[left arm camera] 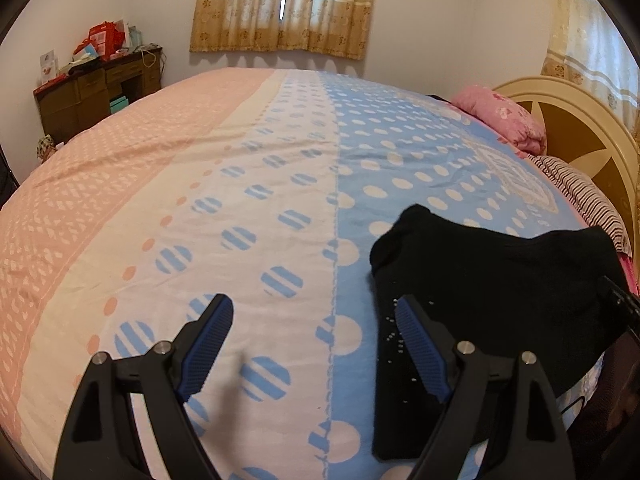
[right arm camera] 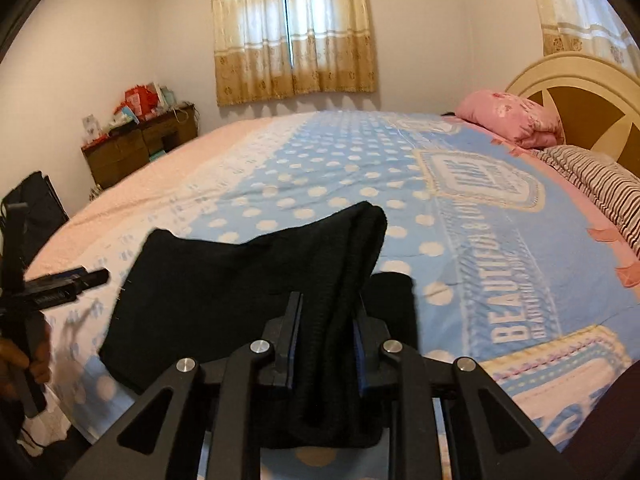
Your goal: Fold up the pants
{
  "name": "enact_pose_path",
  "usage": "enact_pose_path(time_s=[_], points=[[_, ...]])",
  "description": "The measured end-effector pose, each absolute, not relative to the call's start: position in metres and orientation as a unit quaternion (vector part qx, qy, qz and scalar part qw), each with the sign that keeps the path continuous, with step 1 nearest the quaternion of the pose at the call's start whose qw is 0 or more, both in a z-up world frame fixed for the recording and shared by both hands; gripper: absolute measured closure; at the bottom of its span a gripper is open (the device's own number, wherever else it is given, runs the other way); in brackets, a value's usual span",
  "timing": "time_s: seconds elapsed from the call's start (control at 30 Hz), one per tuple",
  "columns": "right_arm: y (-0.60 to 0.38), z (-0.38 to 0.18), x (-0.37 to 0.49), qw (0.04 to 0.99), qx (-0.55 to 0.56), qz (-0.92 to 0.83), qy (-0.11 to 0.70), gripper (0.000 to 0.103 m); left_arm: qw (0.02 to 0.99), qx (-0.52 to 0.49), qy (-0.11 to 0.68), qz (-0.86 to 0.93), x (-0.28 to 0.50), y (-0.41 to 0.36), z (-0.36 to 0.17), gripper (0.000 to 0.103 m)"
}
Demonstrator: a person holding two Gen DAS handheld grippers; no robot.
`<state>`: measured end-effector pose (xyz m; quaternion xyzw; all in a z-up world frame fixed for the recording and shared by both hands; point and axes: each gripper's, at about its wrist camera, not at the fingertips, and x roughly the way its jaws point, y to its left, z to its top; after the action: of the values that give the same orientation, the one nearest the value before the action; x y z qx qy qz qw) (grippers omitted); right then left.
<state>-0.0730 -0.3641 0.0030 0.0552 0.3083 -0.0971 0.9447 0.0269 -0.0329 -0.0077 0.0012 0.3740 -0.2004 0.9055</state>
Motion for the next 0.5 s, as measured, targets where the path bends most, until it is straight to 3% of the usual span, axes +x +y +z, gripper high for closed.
enact_pose_path(time_s=[0.13,0.17,0.33,0.5], points=[[-0.389,-0.036,-0.062,0.920,0.059,-0.137,0.361,0.079,0.901,0.009,0.383,-0.203,0.027,-0.048,-0.014,0.017],[-0.397,-0.051,-0.060,0.916,0.073,-0.143,0.369,0.074,0.900,0.012,0.385,-0.203,0.026,-0.051,-0.015,0.017],[-0.415,-0.050,-0.071,0.915,0.134,-0.144,0.351,0.055,0.892,0.044,0.405,-0.194,0.020,-0.069,-0.030,0.017],[-0.418,-0.012,-0.102,0.930,0.139,-0.197,0.276,0.055,0.907,0.039,0.379,-0.182,0.017,-0.060,-0.012,0.017]])
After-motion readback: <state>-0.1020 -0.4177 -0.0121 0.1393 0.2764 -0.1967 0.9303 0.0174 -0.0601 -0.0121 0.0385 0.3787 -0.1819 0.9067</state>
